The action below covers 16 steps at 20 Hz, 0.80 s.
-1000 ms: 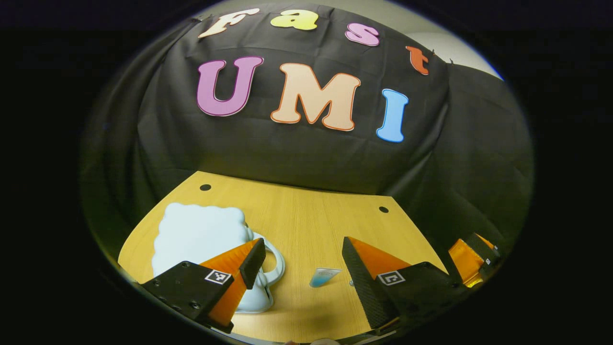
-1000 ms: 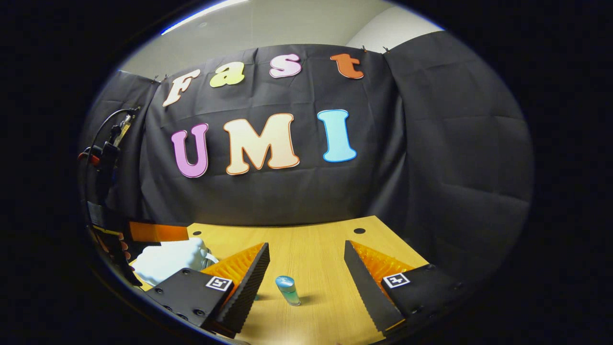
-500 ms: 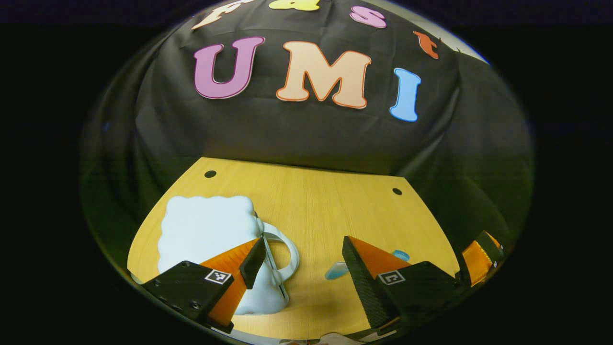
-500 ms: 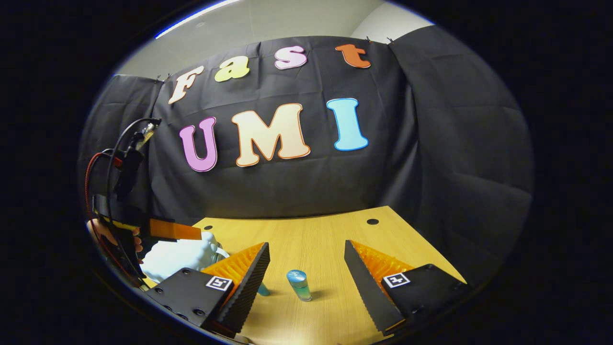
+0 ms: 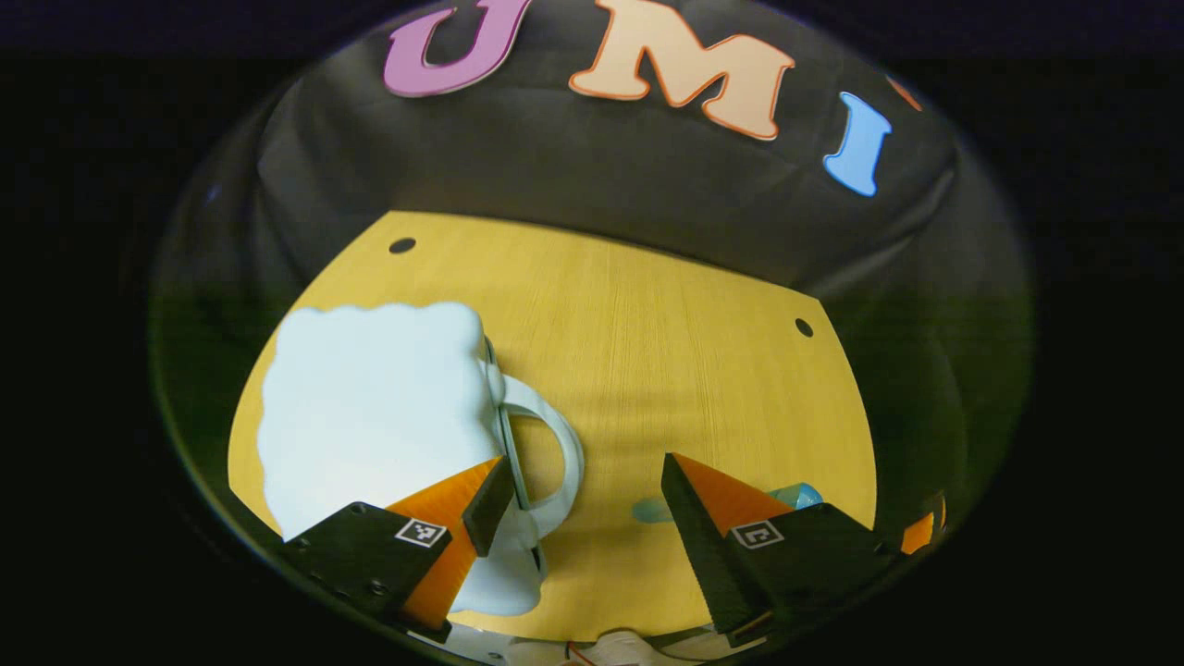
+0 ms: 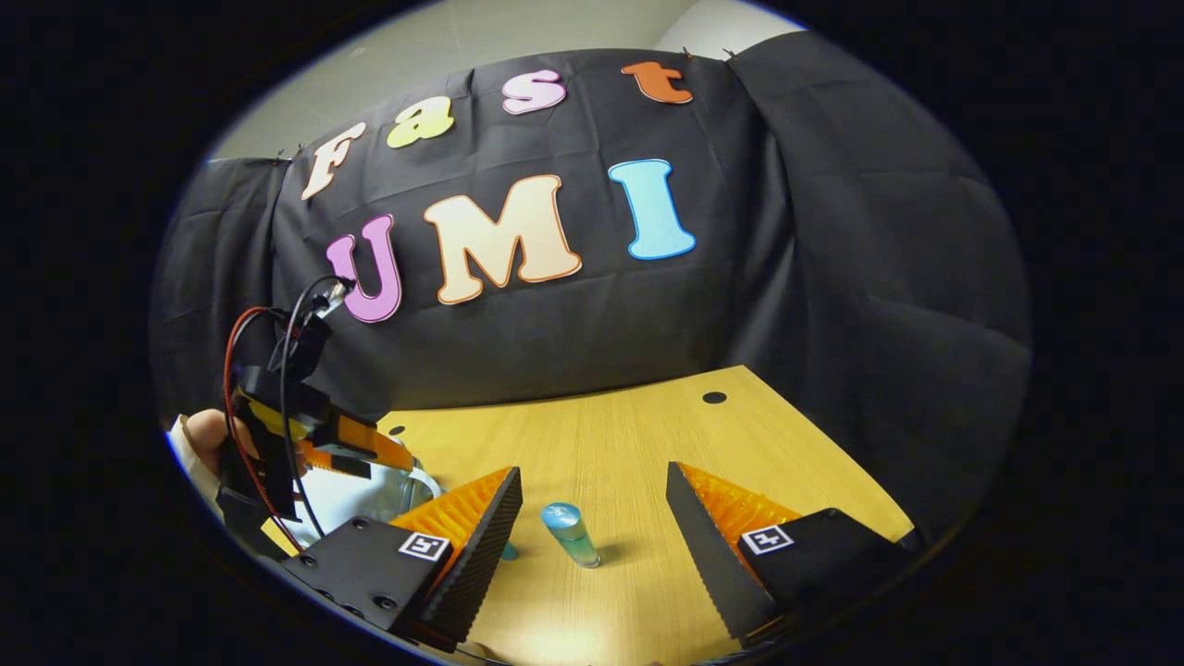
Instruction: First open the suitcase, pack the skin care products into it, and then close the suitcase.
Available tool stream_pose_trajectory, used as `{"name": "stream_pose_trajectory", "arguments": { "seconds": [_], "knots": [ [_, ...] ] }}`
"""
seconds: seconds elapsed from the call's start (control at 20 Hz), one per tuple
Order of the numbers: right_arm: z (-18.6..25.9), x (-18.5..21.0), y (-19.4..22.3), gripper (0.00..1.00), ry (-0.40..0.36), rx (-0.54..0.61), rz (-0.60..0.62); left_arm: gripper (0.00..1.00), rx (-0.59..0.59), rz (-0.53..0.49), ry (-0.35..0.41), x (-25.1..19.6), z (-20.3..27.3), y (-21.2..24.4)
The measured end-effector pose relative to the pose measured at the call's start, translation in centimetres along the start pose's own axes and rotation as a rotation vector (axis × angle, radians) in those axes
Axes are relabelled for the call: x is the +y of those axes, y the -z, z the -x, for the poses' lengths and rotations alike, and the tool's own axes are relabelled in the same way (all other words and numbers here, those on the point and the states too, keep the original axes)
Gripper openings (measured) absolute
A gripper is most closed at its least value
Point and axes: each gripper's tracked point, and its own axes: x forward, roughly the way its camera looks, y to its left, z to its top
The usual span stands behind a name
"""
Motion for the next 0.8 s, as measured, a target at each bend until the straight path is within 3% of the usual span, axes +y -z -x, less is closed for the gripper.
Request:
{"name": "stream_pose_trajectory", "arguments": {
  "seconds": [0.25, 0.3, 0.4, 0.8],
  "knots": [
    [-0.5, -1.1, 0.8, 0.98, 0.03, 0.035, -0.055, 0.94, 0.15, 0.008, -0.037, 0.7, -3.2, 0.9],
    [-0.5, -1.3, 1.0, 0.98, 0.035, 0.04, -0.068, 0.9, 0.176, 0.002, -0.047, 0.8, -3.7, 1.0],
    [-0.4, -1.7, 1.0, 0.98, 0.045, 0.043, -0.089, 0.94, 0.226, -0.002, -0.06, 0.8, -4.7, 1.4],
    [-0.3, -3.0, 2.2, 0.98, 0.075, 0.083, -0.123, 0.8, 0.379, -0.014, -0.101, 1.3, -7.4, 3.0]
  ]
}}
